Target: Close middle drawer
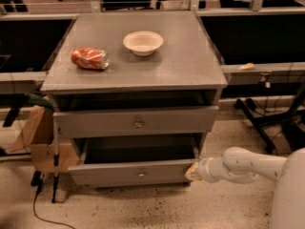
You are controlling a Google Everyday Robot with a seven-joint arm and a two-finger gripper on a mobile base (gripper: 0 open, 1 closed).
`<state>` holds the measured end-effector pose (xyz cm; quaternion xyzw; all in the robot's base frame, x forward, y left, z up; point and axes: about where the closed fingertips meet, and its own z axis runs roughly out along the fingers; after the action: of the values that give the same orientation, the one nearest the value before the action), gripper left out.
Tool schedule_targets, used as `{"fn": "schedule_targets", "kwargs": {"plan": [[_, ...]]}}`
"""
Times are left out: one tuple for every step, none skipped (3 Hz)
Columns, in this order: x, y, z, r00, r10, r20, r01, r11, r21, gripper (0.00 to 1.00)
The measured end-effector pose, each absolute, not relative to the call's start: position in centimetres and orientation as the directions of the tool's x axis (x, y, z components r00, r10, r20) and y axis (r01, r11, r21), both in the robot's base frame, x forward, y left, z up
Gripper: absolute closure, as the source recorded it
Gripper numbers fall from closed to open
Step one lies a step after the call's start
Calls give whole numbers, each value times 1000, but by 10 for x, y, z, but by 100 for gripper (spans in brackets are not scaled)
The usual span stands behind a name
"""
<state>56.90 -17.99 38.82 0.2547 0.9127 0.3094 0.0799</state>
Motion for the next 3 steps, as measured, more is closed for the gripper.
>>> {"fn": "schedule_targets", "kwargs": {"plan": [[569, -179, 387, -845, 534, 20, 431, 660, 615, 81], [570, -178, 385, -832, 553, 32, 450, 640, 623, 58], [571, -177, 383, -821, 569, 46, 467, 624, 627, 35]]}}
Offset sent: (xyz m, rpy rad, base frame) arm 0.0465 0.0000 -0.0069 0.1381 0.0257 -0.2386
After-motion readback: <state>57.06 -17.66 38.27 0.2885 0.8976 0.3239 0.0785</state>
